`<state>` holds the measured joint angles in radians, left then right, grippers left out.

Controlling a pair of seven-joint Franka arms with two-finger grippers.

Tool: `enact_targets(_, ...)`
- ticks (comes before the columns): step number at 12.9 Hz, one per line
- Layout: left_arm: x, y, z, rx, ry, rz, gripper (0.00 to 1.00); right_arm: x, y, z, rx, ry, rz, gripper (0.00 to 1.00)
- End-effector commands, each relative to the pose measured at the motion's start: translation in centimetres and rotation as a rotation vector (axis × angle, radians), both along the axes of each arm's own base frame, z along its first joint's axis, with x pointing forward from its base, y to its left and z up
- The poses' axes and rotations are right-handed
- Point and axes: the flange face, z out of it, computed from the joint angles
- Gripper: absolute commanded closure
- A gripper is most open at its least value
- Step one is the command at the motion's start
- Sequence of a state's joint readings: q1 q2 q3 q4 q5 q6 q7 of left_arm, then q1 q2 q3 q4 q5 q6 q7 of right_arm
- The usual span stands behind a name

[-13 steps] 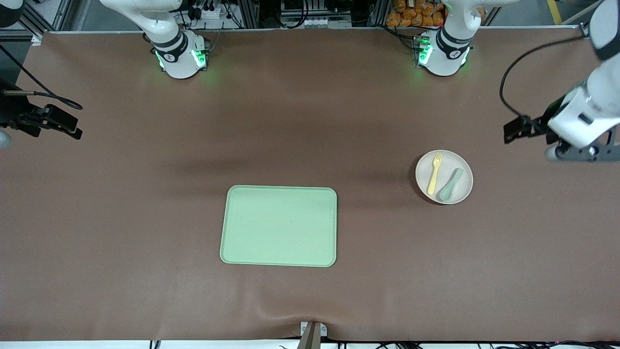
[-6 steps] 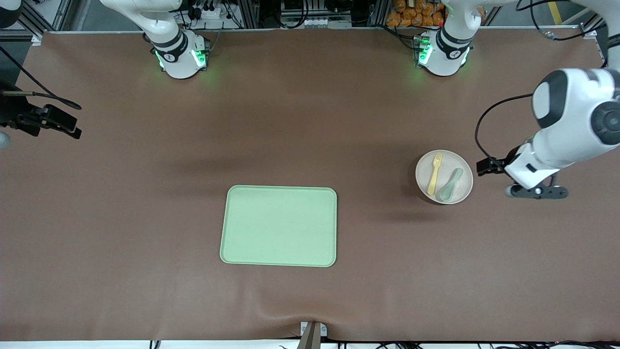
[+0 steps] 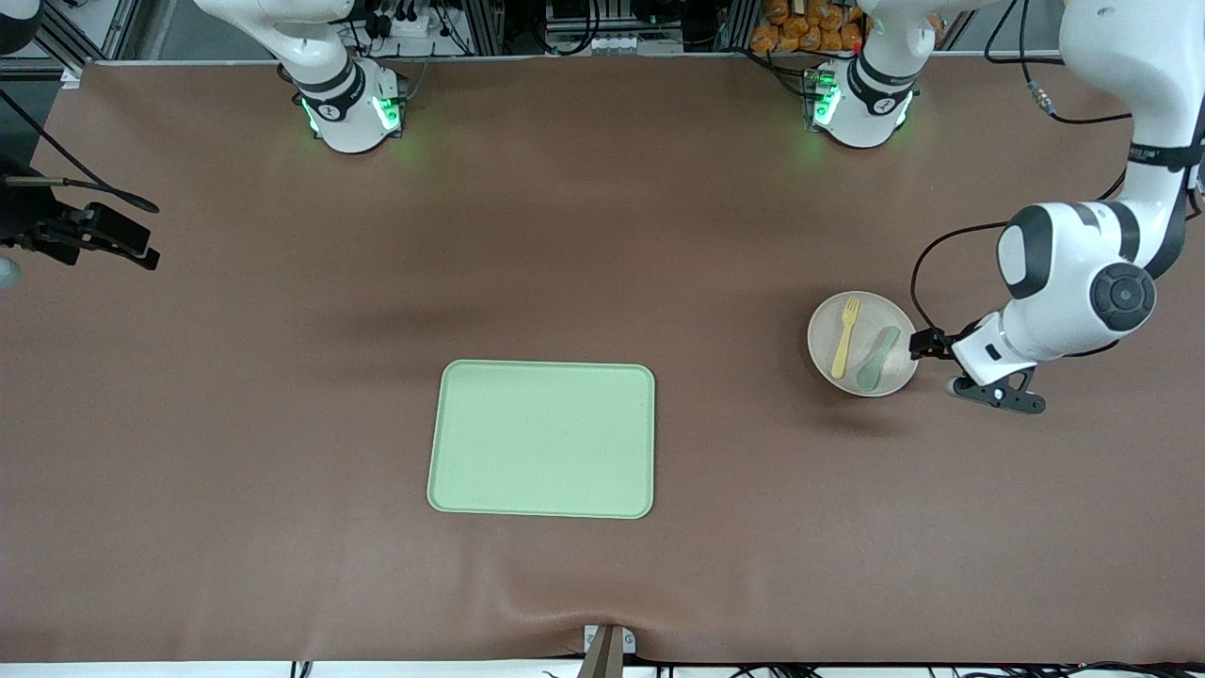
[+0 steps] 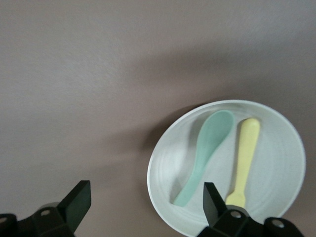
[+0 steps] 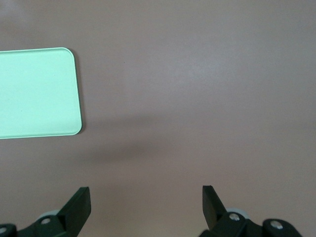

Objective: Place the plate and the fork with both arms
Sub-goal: 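Reach the left gripper to the rim of the white plate, then close the left gripper on the plate rim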

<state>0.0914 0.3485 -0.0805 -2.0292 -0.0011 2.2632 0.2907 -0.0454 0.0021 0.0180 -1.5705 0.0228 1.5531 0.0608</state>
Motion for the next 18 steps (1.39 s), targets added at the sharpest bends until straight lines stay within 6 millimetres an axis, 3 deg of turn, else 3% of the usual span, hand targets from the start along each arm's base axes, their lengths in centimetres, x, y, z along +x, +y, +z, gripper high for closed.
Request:
enact_targets(1,0.0,-0.6,-2.3,-0.024,0.023,-0.037,0.12,-0.3,-0.5,0.2,0.02,0.001,0.007,0.0)
enact_targets(3,0.0,-0.8,-3.2,-0.032,0.035,-0.076,0.34,-0.3,-0.4,0.2,0.02,-0.001,0.007,0.0)
enact_targets(7,0.0,-0.6,-5.4,-0.04,0.053,-0.102,0.4,-0.3,-0.5,0.2,0.02,0.001,0.007,0.0)
enact_targets(13,0.4,-0.5,-6.5,-0.052,0.062,-0.131,0.45,-0.3,-0.5,0.2,0.02,-0.001,0.007,0.0)
enact_targets(16,0.5,0.1,-7.1,-0.056,0.069,-0.123,0.67,-0.3,-0.5,0.2,0.02,0.002,0.007,0.0)
enact_targets(18,0.5,0.2,-7.6,-0.058,0.075,-0.125,0.73,-0.3,-0.5,0.2,0.02,0.001,0.007,0.0)
